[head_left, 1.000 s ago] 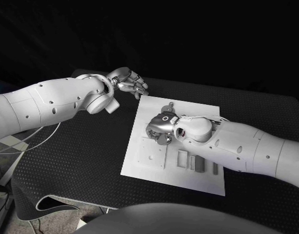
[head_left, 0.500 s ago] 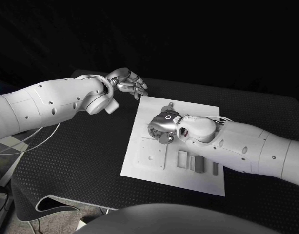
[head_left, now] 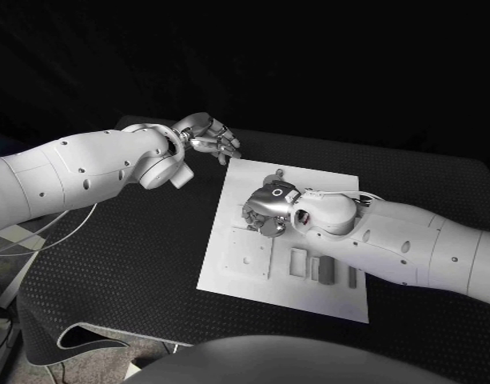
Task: Assemble the parts on the task board
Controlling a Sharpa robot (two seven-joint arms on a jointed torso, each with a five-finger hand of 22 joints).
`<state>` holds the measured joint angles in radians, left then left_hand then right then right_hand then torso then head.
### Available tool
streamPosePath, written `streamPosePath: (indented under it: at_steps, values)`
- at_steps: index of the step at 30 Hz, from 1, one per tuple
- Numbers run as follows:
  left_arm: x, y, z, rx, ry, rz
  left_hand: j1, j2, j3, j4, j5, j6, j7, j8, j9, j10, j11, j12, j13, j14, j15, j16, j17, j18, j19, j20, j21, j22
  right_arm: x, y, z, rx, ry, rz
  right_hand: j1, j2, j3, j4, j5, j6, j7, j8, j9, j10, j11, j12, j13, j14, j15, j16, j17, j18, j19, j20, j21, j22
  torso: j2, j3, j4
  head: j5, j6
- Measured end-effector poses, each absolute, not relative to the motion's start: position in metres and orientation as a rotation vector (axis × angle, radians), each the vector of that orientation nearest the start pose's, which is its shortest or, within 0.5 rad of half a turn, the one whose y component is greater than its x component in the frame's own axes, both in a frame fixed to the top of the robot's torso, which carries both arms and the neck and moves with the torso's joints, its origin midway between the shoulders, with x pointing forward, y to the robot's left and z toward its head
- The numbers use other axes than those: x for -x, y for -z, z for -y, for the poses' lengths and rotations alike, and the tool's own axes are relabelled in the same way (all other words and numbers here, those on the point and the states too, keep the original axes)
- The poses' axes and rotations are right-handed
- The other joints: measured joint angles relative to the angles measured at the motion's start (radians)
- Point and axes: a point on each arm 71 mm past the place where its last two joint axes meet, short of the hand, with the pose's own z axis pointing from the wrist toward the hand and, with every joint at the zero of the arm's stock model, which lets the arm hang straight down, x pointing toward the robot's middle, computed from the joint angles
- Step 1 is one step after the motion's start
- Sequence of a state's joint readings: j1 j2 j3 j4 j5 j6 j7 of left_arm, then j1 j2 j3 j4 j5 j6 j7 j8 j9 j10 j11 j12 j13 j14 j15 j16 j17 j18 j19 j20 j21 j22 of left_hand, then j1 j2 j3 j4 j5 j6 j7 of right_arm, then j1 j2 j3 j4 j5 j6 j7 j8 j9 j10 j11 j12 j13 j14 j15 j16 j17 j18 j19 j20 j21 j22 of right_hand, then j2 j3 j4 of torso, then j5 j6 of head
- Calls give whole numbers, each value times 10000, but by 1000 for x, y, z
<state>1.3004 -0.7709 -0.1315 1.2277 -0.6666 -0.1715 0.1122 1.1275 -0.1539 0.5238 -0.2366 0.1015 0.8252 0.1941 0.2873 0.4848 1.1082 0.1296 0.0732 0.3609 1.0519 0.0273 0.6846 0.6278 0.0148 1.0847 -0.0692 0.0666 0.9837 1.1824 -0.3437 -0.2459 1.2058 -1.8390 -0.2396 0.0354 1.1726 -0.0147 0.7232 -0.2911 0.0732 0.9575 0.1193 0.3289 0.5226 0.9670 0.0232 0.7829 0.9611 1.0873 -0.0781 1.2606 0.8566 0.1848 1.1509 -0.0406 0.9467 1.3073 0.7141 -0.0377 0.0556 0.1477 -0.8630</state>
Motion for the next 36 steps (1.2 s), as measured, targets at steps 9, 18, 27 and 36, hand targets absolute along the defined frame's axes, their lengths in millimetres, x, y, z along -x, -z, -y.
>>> streamPosePath:
  at_steps: [9, 18, 27, 36]
  values:
    - [-541, 187, -255, 5042, 9737, -17853, 0, 0, 0, 0, 0, 0, 0, 0, 1, 0, 0, 0, -1, -13, 12, -38, 9, 1, 0, 0, 0, -9, -464, 271, 21, 8965, -7007, -16268, 0, -1, -1, 0, 0, 13, -3, -69, -25, 38, 37, 0, -54, 1, 2, 0, -21, 0, 22, 8, 0, 0, 4, -1, 4, -8, -5]
    - [-541, 187, -254, 5029, 9748, -17866, 0, 0, 0, 0, 0, 0, 0, 0, -9, 0, 0, 0, -2, -13, 13, -38, 15, 0, 0, 0, 0, -8, -464, 271, 17, 8880, -7113, -16423, 483, -717, -67, -23, 0, -1143, -191, -793, -387, -3, -3, 80, -350, 10, 18, 9, -68, -3, 67, -34, -2, 0, 5, -1, 13, -11, -9]
    - [-541, 187, -254, 5025, 9748, -17875, 0, 0, 0, 0, 0, 0, 0, 0, -9, 0, 0, 0, 6, -14, 13, -38, 25, 1, 0, 0, 0, -7, -468, 274, 20, 9041, -6847, -16637, 902, -1214, -226, -30, -82, -2058, -346, -872, -470, -416, 90, 265, -444, -360, 66, 75, -69, 178, -293, 105, -40, 8, 4, -7, 11, 4, -21]
    - [-542, 187, -253, 5020, 9747, -17884, 0, 0, 0, 0, 0, 0, 0, 0, -8, 0, 0, 0, 6, -14, 13, -38, 35, 1, 0, 0, 0, -15, -464, 268, 15, 9478, -7377, -16376, 1072, -1249, -225, -30, -82, -2087, -386, -819, -445, -453, 123, 566, -365, -433, 70, 171, -69, 239, -328, 141, -82, 7, 6, -7, 27, 22, -20]
